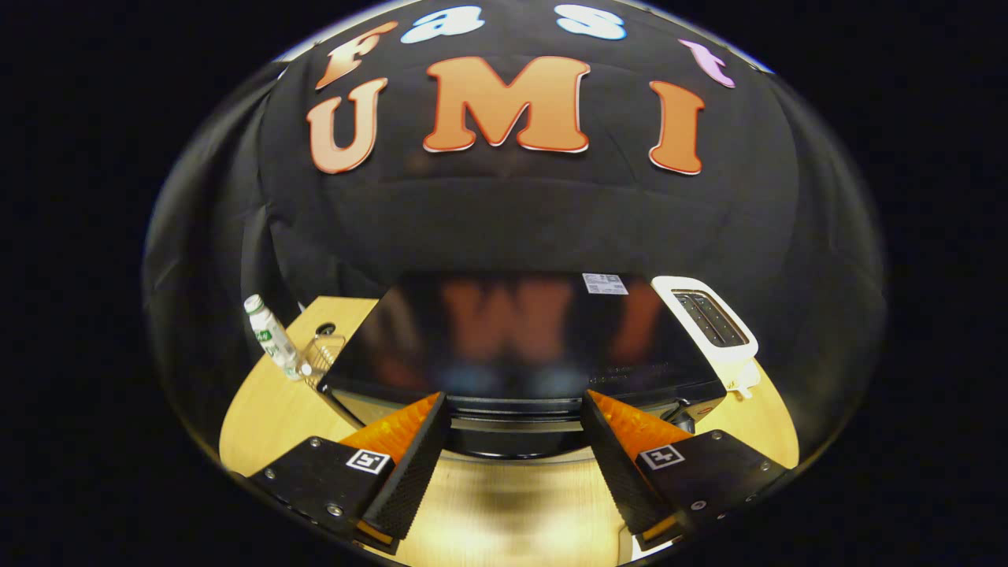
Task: Open the toaster oven, put the food inside, and close the toaster oven door.
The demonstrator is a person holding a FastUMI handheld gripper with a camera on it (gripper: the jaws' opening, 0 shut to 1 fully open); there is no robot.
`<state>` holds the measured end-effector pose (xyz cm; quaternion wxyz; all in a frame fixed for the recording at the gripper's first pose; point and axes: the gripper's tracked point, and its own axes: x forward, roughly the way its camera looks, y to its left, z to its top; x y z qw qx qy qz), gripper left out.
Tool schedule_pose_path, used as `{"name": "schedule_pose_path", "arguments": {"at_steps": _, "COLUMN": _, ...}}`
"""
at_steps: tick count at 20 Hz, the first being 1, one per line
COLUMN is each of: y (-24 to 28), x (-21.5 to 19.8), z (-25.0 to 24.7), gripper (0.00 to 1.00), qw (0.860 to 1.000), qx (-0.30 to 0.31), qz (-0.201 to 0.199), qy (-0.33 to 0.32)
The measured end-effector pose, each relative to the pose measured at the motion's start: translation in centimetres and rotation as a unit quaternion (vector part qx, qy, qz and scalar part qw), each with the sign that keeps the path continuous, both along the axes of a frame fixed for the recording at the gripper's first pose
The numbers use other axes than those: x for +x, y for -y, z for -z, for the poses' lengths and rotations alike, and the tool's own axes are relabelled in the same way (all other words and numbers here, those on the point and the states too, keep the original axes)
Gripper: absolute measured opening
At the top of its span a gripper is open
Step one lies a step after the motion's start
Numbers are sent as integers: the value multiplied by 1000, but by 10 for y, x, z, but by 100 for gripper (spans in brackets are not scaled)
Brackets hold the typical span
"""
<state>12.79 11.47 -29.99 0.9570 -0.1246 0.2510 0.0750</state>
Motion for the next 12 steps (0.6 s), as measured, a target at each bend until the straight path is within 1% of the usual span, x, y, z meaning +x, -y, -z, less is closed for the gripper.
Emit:
{"name": "schedule_pose_path", "arguments": {"at_steps": 7, "y": 13, "x": -53, "z": 9, "gripper": 99, "qw": 1000, "qx": -23, "qz": -4, "qy": -18}}
{"name": "schedule_pose_path", "arguments": {"at_steps": 12, "y": 21, "x": -93, "z": 33, "gripper": 99, "qw": 998, "qx": -31, "qz": -26, "qy": -45}}
